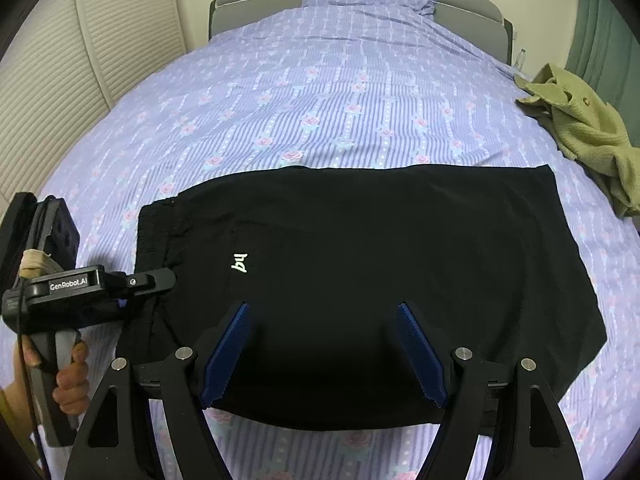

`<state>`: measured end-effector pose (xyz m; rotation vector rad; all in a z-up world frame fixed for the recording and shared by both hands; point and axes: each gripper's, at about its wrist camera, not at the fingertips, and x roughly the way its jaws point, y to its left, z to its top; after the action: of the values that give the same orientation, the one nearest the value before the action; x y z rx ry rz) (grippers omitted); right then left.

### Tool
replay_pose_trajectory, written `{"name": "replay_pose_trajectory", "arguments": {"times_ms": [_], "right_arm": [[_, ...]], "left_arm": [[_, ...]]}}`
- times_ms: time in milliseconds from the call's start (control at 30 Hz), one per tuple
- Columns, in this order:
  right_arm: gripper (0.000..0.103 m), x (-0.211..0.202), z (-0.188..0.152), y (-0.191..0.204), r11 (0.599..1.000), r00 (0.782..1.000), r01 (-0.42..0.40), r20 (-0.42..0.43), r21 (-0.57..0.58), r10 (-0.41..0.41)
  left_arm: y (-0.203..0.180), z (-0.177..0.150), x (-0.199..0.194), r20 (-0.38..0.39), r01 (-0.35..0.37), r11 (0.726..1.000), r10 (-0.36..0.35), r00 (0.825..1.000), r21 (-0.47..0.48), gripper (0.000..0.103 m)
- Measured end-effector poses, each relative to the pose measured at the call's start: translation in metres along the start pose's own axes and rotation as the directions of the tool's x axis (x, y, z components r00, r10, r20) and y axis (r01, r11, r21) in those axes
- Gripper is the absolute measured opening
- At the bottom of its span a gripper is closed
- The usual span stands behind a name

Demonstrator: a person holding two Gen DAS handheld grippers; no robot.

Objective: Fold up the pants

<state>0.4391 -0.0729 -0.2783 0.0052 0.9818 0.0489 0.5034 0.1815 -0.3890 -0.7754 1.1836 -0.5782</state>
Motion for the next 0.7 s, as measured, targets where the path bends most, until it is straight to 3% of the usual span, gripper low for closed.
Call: {"name": "replay_pose_trajectory", "arguments": {"times_ms": [133, 167, 233, 300, 433, 600, 700], "right_arm": [[0.076, 0.001, 0.001, -0.004, 0.999, 1.000, -0.022, -0.013, 0.024, 0.022], [0.075, -0.001, 0.001, -0.005, 0.999, 1.000, -0.024, -0.010, 0.033, 0.024], [0.075, -0.006, 0.000, -0.009, 0.998, 1.000, -0.028, 0.002, 0.052, 0.028], [0.074, -0.010, -0.002, -0.015, 0.998, 1.000, -0.012, 0.002, 0.062, 0.012], [0.067, -0.021, -0.007, -0.032, 0.998, 0.999, 0.033, 0.004, 0.062, -0.034], [0.067, -0.047, -0.007, -0.060, 0.994, 0.997, 0.054, 0.047, 0.098, -0.058], [0.067, -0.057, -0.005, -0.064, 0.995, 0.995, 0.053, 0.080, 0.081, -0.059]], "left_arm": [[-0.011, 0.002, 0.009, 0.003, -0.022, 0.999, 0.023, 1.000, -0.035, 0.046], [-0.017, 0.003, 0.009, -0.001, -0.034, 0.999, 0.034, 0.999, -0.018, 0.044], [-0.038, 0.000, 0.011, -0.008, -0.094, 0.993, 0.095, 0.995, 0.077, 0.029], [-0.054, -0.001, 0.004, 0.009, -0.134, 0.984, 0.134, 0.991, 0.118, 0.026], [-0.082, -0.004, -0.028, 0.082, -0.099, 0.993, 0.094, 0.992, 0.066, 0.023], [-0.119, -0.008, -0.059, 0.219, -0.173, 0.979, 0.145, 0.965, 0.112, 0.023], [-0.128, -0.002, -0.048, 0.184, -0.270, 0.952, 0.243, 0.952, 0.142, 0.023]]}}
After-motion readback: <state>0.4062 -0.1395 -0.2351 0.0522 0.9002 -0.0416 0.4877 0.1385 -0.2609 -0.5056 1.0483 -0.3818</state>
